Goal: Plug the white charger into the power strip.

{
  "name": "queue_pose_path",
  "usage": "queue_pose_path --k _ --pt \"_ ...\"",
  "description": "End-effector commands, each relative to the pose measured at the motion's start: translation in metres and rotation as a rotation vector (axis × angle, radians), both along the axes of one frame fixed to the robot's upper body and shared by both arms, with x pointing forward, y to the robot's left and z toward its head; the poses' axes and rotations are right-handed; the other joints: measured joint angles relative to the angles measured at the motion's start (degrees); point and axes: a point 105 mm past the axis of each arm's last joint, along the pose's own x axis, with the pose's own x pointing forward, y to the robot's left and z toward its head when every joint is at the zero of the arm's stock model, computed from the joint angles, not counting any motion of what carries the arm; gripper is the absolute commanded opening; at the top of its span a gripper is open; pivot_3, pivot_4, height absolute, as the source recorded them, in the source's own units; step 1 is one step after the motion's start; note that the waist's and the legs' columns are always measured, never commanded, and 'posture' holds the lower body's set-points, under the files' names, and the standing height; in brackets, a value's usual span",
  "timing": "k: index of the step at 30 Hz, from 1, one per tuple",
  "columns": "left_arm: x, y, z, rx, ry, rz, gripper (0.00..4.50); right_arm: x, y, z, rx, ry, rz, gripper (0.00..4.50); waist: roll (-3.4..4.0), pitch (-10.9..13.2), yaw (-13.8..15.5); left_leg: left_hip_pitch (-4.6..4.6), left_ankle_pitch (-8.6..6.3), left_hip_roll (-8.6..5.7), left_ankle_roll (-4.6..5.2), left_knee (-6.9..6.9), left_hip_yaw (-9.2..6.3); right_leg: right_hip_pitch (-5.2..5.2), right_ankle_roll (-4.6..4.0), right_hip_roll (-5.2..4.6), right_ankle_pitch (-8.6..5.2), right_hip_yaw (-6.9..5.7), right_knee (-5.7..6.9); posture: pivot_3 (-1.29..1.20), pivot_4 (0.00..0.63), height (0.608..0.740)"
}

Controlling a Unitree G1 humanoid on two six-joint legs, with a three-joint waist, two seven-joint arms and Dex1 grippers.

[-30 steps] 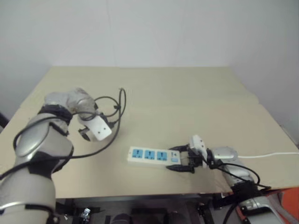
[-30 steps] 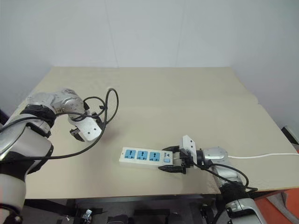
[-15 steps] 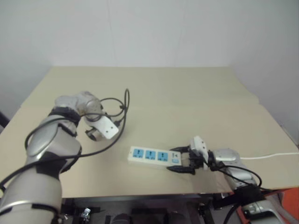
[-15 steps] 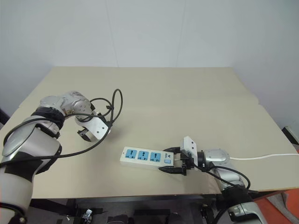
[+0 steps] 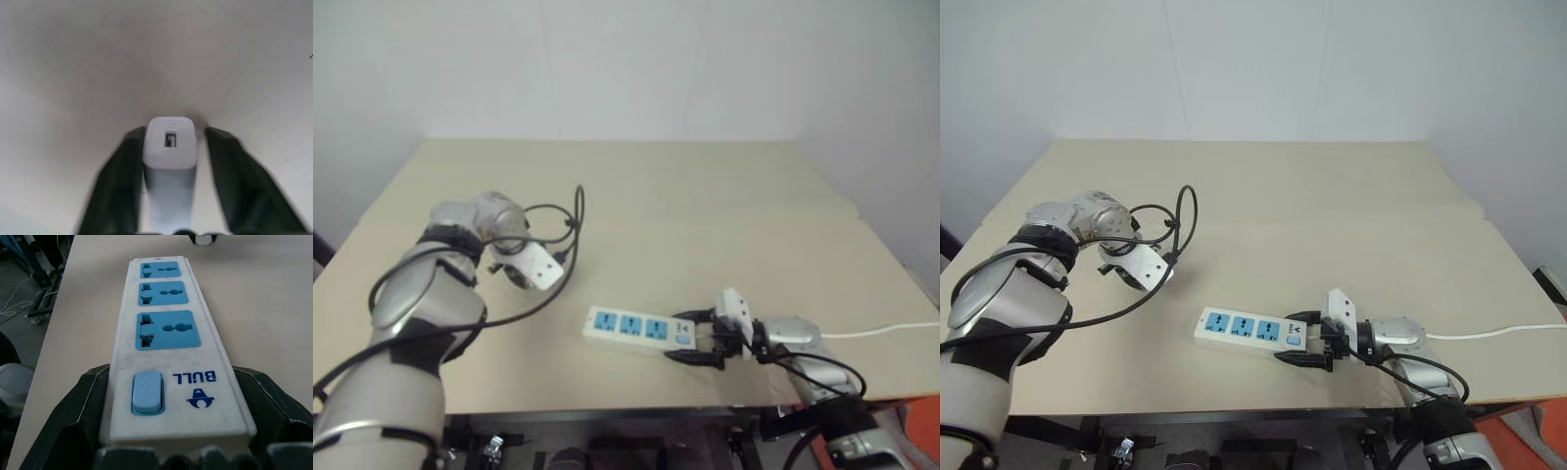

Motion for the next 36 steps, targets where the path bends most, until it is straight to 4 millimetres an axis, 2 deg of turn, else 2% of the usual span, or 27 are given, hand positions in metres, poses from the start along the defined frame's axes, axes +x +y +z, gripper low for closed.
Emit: queue_pose_path --k 1,8,11,16,19,26,30,36 --pt "0.000 0.000 0.002 -0.011 0.003 0.002 1.01 0.002 -0.006 0.006 -0.006 -0.017 -0.021 3.44 0.00 0.0 0.0 0.00 0.00 0.00 0.01 0.01 0.00 0.00 0.00 0.00 0.00 0.00 0.00 0.00 0.150 0.740" --pt "-0.003 0.004 0.012 -0.020 0.011 0.000 1.01 0.004 -0.004 0.005 -0.004 -0.017 -0.020 3.44 0.00 0.0 0.0 -0.04 -0.06 0.02 0.10 0.15 0.00 0.00 0.00 0.02 0.00 0.00 0.00 0.00 0.150 0.740" --pt "-0.005 0.005 0.029 -0.050 0.008 -0.006 1.01 0.007 0.000 0.003 -0.006 -0.019 -0.004 3.44 0.00 0.0 -0.1 -0.06 -0.12 0.03 0.19 0.20 0.00 0.00 0.00 0.04 0.00 0.00 0.00 0.00 0.150 0.740" --pt "-0.015 0.001 0.062 -0.210 0.040 -0.002 1.01 0.014 0.010 0.001 -0.007 -0.035 0.042 3.44 -0.01 0.0 -0.3 -0.06 -0.12 0.07 0.20 0.25 0.00 0.00 0.00 0.07 0.00 -0.02 0.01 0.00 0.150 0.740" --pt "-0.019 0.001 0.071 -0.305 0.042 -0.012 1.01 0.018 0.015 -0.002 -0.022 -0.053 0.078 3.44 -0.01 0.0 -0.8 -0.04 -0.14 0.09 0.23 0.25 0.00 0.01 0.00 0.08 0.00 -0.01 0.01 0.00 0.150 0.740" --pt "-0.025 -0.010 0.089 -0.647 0.002 -0.016 1.01 0.027 0.024 -0.008 -0.038 -0.043 0.148 3.44 0.00 0.0 -2.1 0.08 -0.15 0.30 0.23 0.25 0.01 0.03 -0.02 0.20 0.01 0.03 0.12 0.00 0.150 0.740" --pt "-0.051 -0.037 0.111 -1.013 0.143 -0.044 1.01 0.023 0.025 -0.016 -0.040 -0.013 0.184 3.44 0.01 0.0 -2.6 0.06 -0.20 0.43 0.15 0.29 -0.14 0.02 -0.03 0.24 0.02 0.03 0.46 0.00 0.150 0.740" --pt "-0.082 -0.053 0.114 -1.178 0.293 -0.094 1.01 0.018 0.028 -0.022 -0.043 -0.001 0.218 3.44 0.04 0.0 -2.6 0.16 -0.21 0.43 0.12 0.32 -0.36 0.08 -0.03 0.30 0.01 0.05 0.50 0.00 0.150 0.740"
